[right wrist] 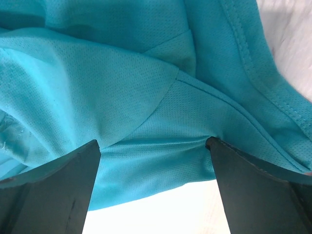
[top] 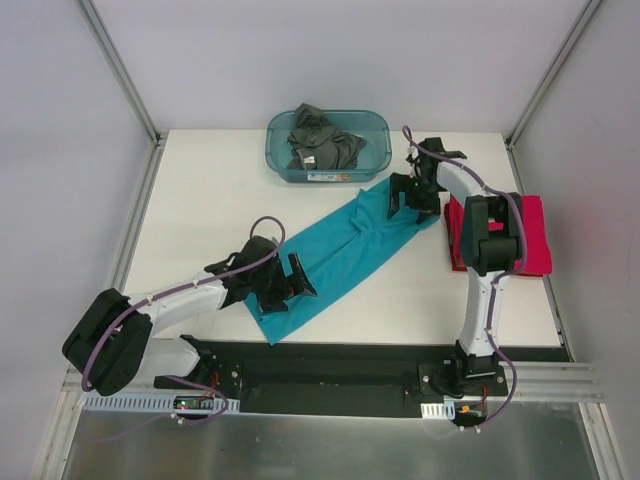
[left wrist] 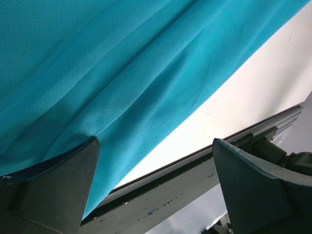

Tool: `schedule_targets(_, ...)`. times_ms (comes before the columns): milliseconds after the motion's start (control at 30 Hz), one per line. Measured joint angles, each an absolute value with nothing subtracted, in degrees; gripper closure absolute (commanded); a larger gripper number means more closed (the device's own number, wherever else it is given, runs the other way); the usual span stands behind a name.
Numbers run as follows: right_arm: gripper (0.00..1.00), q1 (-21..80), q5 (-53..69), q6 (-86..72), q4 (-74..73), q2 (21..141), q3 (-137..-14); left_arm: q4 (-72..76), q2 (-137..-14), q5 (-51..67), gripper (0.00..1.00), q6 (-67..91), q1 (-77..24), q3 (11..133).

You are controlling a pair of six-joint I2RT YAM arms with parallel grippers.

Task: Fold and stack the t-shirts
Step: Rotate the tshirt 45 degrees, then grab the bottom of the folded rectangular tshirt with both arms

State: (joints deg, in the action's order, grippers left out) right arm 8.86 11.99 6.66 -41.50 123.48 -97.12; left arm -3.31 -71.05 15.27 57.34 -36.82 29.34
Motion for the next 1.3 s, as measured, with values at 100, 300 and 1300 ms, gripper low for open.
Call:
schedule_targets(100,0.04,8.7,10.7,8.1,-43.5,126.4,-102.0,-4.4,-71.8,16.4,0.01,56.3,-37.1,31.0)
schedule_targets(300,0.04,7.6,7.4,11.2,-47.9,133.1,-113.5,-5.5,-72.0,19.3,0.01,52.0,-37.1,37.2)
schedule_targets(1300,0.04,10.1,4.0,28.0,-44.2,112.2,-107.5,-11.4,-85.1,12.6,0.30,40.8,-29.0,43.0)
